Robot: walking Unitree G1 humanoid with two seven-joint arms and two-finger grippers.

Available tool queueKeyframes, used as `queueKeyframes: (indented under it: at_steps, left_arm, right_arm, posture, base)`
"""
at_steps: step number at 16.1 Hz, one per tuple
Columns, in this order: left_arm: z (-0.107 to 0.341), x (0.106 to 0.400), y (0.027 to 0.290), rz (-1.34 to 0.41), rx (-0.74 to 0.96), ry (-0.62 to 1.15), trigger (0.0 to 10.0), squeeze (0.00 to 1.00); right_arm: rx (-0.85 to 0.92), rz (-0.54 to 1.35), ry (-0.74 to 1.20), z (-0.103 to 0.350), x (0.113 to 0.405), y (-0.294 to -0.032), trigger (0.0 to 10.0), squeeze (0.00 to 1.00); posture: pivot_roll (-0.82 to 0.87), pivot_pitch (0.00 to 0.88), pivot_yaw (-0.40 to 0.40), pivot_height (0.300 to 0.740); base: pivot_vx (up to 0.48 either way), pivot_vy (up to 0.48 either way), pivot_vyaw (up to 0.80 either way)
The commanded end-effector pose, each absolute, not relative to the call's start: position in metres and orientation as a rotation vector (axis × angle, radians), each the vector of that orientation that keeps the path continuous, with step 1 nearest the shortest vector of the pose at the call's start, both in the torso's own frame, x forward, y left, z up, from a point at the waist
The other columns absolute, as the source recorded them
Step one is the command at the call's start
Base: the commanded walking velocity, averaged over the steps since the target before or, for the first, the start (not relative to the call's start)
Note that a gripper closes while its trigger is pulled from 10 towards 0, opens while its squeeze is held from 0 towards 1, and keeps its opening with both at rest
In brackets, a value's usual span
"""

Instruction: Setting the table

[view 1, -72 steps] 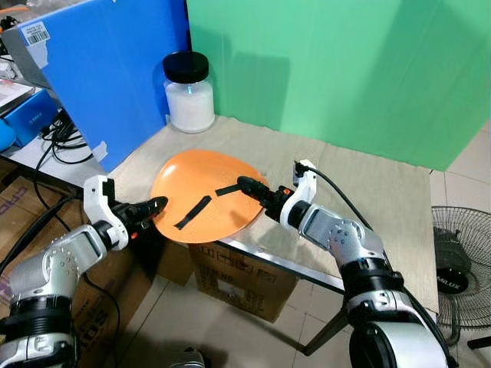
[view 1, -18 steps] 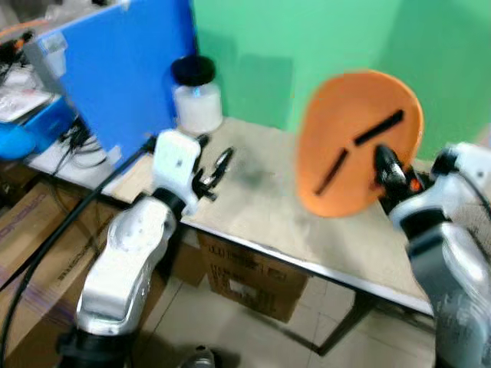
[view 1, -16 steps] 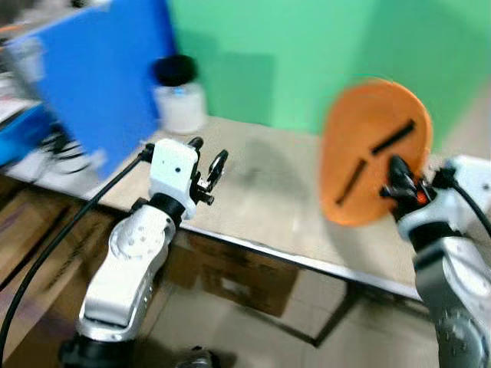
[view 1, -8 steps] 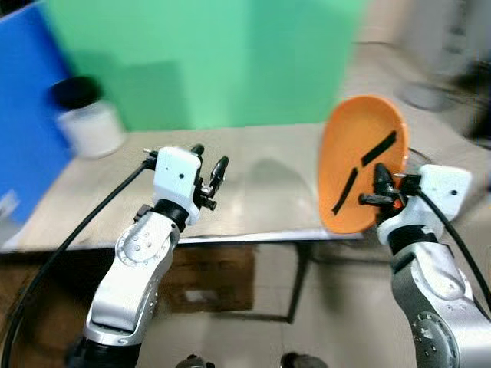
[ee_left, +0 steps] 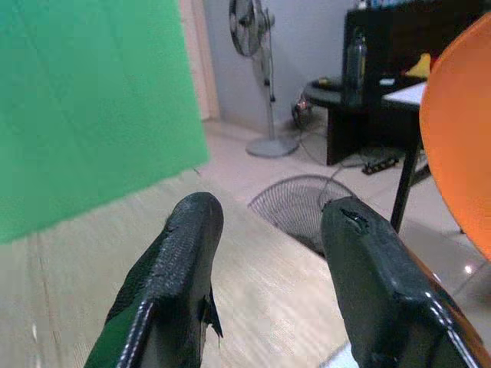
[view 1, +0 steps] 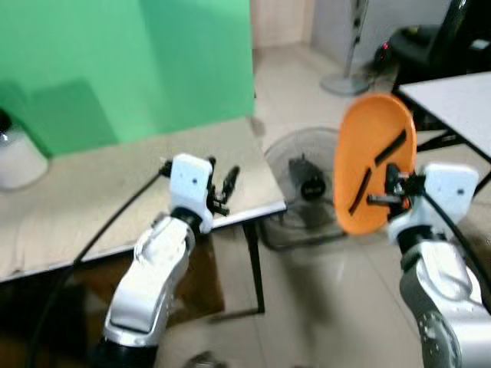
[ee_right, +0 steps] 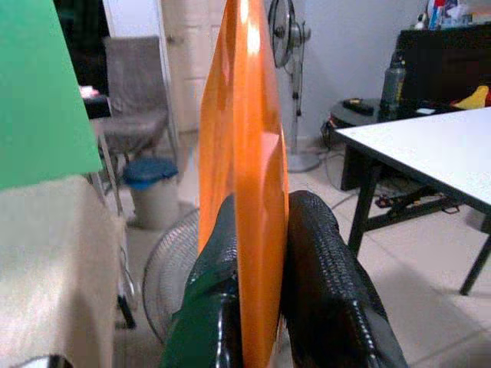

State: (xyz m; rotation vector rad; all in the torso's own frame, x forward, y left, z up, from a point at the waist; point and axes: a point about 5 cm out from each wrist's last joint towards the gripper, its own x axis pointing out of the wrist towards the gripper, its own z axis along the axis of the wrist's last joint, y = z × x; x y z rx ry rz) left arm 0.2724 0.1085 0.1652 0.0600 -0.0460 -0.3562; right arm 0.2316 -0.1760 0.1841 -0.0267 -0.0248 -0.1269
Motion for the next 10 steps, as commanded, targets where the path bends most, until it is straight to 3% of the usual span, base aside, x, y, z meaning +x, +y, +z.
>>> queueKeyframes:
  at_steps: [1, 10]
  left_arm:
    - [0.165, 0.272, 0.116, -0.329, 0.068, -0.040, 10.0, 0.00]
    - [0.158, 0.260, 0.133, -0.287, 0.096, -0.010, 10.0, 0.00]
  right_arm:
    - [-0.019, -0.093, -0.075, 0.194, 0.233, -0.169, 10.0, 0.00]
    - [-0.026, -0.092, -0.044, 0.191, 0.230, -0.168, 10.0, 0.00]
  posture:
    - [-0.02, 0.020, 0.037, 0.740]
    - [-0.01, 0.053, 0.023, 0.740]
  base:
    - [0.000, 0.000, -0.79]
    - [0.000, 0.000, -0.79]
